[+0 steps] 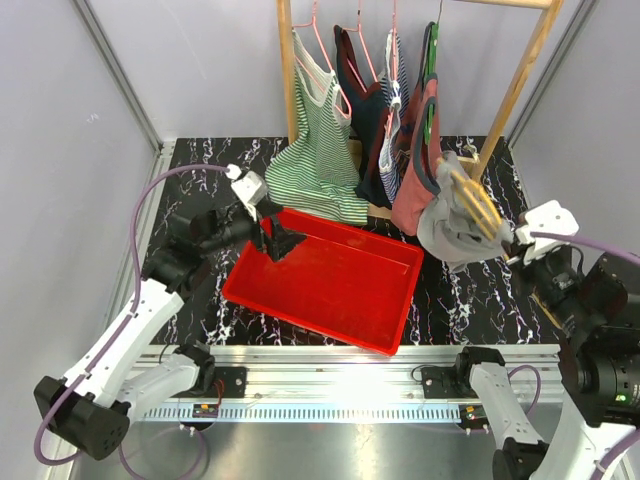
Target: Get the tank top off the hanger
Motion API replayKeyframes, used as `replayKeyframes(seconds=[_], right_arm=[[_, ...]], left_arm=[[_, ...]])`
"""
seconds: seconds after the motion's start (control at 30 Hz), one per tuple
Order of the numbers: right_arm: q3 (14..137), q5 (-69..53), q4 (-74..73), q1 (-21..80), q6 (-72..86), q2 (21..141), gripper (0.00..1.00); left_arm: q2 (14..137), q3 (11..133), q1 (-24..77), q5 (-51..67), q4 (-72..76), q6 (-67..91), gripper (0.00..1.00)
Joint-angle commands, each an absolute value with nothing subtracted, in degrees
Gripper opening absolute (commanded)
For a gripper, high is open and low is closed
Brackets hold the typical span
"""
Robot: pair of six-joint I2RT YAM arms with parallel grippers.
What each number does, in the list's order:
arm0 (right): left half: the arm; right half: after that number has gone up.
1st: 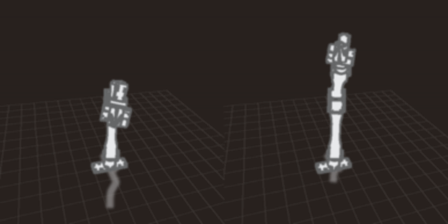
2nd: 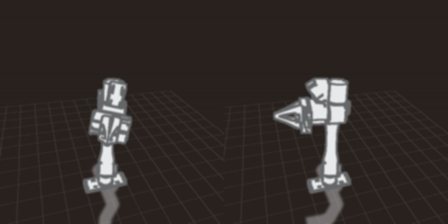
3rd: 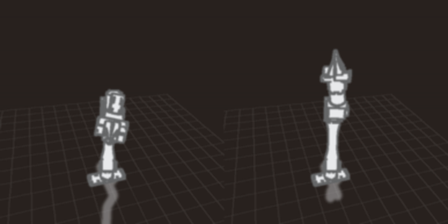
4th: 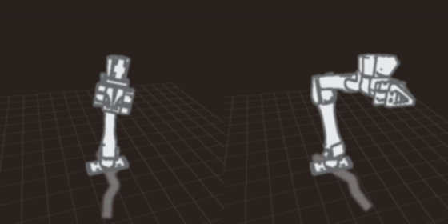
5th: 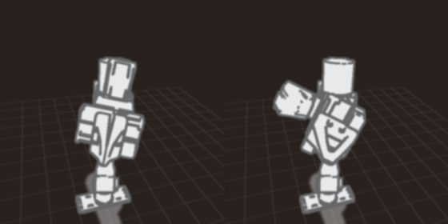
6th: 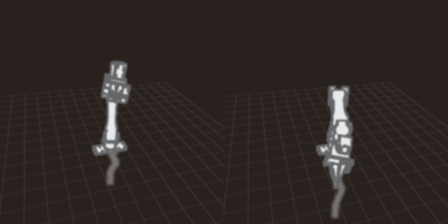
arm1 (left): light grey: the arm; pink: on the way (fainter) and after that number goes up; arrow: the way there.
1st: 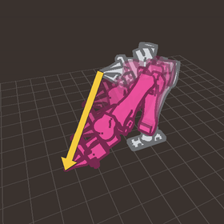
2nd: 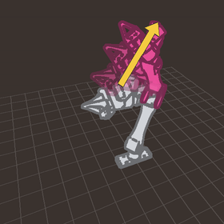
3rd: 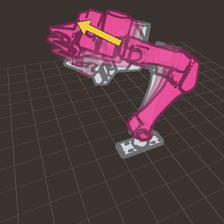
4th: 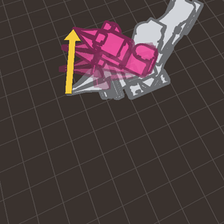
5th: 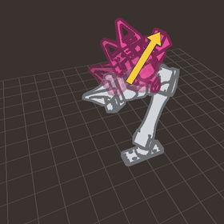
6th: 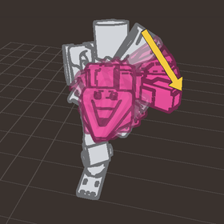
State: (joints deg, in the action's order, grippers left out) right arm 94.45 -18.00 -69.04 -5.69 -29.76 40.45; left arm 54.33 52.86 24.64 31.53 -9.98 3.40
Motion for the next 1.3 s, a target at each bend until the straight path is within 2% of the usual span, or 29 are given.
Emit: replayKeyframes(seconds=[0.0, 0.2, 0.43, 0.6, 0.8, 0.97, 1.03, 1.07, 1.13, 1.17, 1.27], right_arm=[[94.6, -28.1, -73.5, -5.8, -35.6, 41.7, 0.00], [95.9, -40.1, -78.3, -3.4, -42.1, 43.2, 0.00], [93.1, -52.7, -79.6, -2.4, -47.9, 46.5, 0.00], [92.1, -56.3, -80.3, -2.4, -51.6, 48.6, 0.00], [90.8, -61.3, -81.1, -2.4, -54.7, 50.4, 0.00], [88.4, -63.4, -80.9, -2.4, -56.8, 51.2, 0.00], [87.9, -64.8, -82.0, -2.4, -59.6, 51.7, 0.00], [87.7, -65.0, -82.2, -2.4, -60.0, 51.8, 0.00], [87.4, -65.0, -81.8, -2.4, -60.9, 52.1, 0.00], [87.3, -65.0, -81.9, -2.4, -61.1, 52.2, 0.00], [86.9, -65.1, -82.2, -2.4, -62.6, 52.6, 0.00]], left_arm=[[53.3, 55.9, 26.7, 40.3, -0.3, -4.3, 0.99], [56.4, 59.1, 30.5, 46.4, 7.3, -7.5, 0.99], [65.3, 68.8, 38.9, 48.6, 0.1, -13.8, 0.99], [68.3, 70.3, 41.7, 49.1, -1.2, -16.3, 0.99], [72.0, 73.0, 43.9, 47.8, -2.9, -18.4, 0.92], [75.1, 75.1, 45.4, 48.7, -3.3, -18.4, 0.81], [76.1, 76.6, 45.8, 48.9, -4.0, -18.2, 0.74], [77.0, 77.2, 46.0, 49.1, -4.5, -18.3, 0.65], [78.7, 78.6, 46.2, 49.3, -6.0, -18.5, 0.53], [79.1, 78.8, 46.4, 49.2, -6.3, -18.8, 0.43], [80.1, 78.8, 46.7, 49.4, -6.7, -19.2, 0.28]])
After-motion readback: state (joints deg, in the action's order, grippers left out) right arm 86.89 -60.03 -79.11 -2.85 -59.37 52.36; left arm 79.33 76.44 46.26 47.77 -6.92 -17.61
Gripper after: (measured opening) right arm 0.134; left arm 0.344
